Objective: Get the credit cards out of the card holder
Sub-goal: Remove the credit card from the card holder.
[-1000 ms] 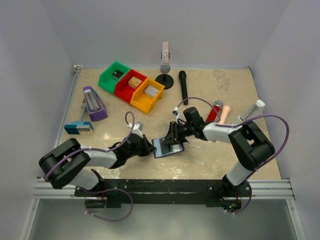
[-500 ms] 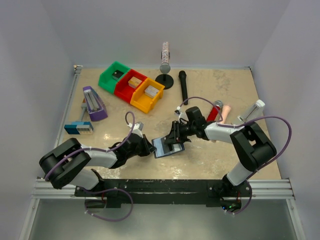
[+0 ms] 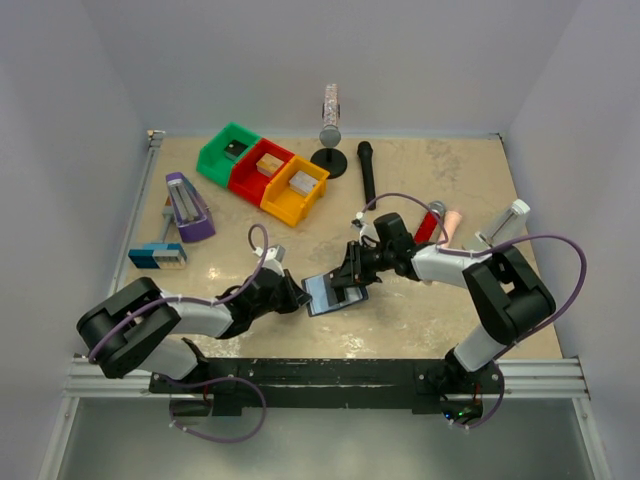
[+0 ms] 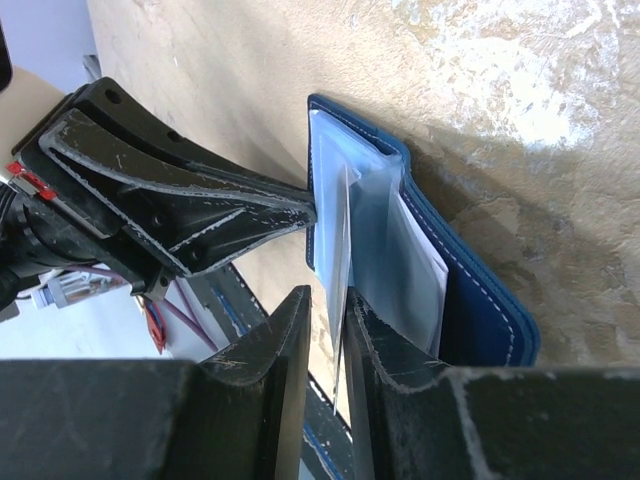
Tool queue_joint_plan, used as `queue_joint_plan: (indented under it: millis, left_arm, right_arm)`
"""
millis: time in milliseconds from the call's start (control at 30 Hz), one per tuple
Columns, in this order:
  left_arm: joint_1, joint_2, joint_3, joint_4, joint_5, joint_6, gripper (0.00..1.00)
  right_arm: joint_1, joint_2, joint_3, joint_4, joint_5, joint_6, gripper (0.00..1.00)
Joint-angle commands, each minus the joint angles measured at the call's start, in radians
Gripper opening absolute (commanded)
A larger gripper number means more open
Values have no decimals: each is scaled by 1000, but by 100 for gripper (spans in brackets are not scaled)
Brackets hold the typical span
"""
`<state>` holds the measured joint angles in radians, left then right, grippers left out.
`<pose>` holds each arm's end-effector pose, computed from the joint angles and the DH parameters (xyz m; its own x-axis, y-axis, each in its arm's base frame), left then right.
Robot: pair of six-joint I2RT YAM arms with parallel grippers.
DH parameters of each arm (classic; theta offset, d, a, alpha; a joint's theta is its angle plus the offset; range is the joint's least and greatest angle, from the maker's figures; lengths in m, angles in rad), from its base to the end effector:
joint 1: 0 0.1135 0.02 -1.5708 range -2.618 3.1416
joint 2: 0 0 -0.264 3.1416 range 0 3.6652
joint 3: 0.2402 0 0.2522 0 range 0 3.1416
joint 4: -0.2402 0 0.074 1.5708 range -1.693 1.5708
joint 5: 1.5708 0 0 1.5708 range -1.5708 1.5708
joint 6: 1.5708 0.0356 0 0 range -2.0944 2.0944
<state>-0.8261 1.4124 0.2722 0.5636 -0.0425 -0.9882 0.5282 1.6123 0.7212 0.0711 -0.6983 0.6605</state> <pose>0.1549 -0.1659 0.1169 -0.7966 -0.3667 -0.4806 0.0824 0.7217 -0.6873 0.2482 0.1713 0.1504 -0.9679 -0.0207 -0.2504 -0.2165 0.5739 0.7898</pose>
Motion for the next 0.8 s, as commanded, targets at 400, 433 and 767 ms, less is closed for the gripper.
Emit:
queue_joint_plan:
  millis: [400,433,767]
  left_arm:
    - [-2,-43,-48,-71,-54,22,0]
    - [-2,-47,-50,-76,-57,23,0]
    - [-2,-93,-64,-85,-62,37,0]
  right_arm:
    - [-11,-48,-9,-2,5,-21,0]
    - [-14,-49,-9,-4,8,-22,0]
    - [-49,-110,-19,-106,57,-39,0]
